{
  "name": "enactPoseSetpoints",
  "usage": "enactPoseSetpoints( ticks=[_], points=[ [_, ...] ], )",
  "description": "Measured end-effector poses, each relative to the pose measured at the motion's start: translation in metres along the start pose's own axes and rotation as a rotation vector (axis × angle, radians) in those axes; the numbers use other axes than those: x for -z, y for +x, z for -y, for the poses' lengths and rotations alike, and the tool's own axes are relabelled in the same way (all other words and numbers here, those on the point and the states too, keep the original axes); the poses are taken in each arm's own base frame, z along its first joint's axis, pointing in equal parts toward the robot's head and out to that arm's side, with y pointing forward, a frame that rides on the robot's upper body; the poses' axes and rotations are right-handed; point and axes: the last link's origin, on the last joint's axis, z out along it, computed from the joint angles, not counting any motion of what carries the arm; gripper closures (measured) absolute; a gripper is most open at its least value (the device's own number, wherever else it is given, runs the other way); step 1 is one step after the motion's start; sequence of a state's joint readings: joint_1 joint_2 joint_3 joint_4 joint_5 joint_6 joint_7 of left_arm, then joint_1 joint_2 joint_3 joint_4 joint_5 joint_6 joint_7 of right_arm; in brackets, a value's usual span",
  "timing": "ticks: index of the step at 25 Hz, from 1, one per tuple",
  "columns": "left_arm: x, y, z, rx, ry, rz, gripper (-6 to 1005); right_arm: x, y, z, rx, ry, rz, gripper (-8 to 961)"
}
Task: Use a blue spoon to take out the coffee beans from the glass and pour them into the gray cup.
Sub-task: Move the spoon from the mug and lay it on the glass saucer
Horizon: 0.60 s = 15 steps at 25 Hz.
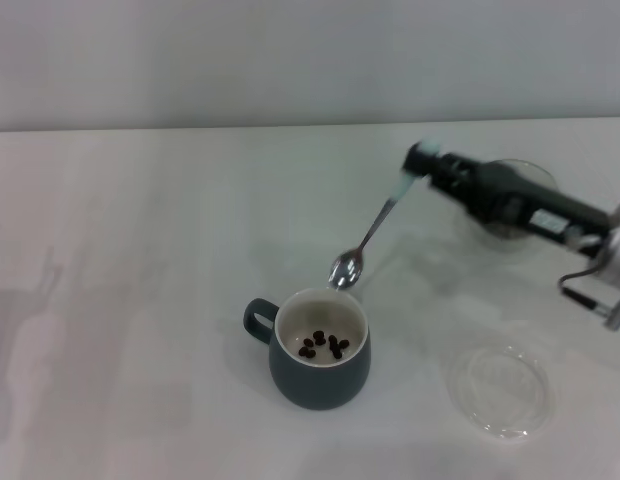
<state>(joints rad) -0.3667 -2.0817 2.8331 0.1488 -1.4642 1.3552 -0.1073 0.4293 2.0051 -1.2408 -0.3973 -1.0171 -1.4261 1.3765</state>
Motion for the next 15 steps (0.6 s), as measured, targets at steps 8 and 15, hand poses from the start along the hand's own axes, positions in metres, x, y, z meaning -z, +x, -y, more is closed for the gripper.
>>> enactPoseSetpoints(
  ticks=[8, 15],
  points=[
    [0.0, 0.0, -0.001, 0.004, -0.001, 0.002, 116, 0.057, -0.036, 0.022, -0.096, 0.079, 0.027, 782],
    [-0.004, 0.001, -0.005, 0.011, -0.011, -0.007, 116, 0.092, -0.036, 0.034, -0.142, 0.134, -0.232, 782]
  ],
)
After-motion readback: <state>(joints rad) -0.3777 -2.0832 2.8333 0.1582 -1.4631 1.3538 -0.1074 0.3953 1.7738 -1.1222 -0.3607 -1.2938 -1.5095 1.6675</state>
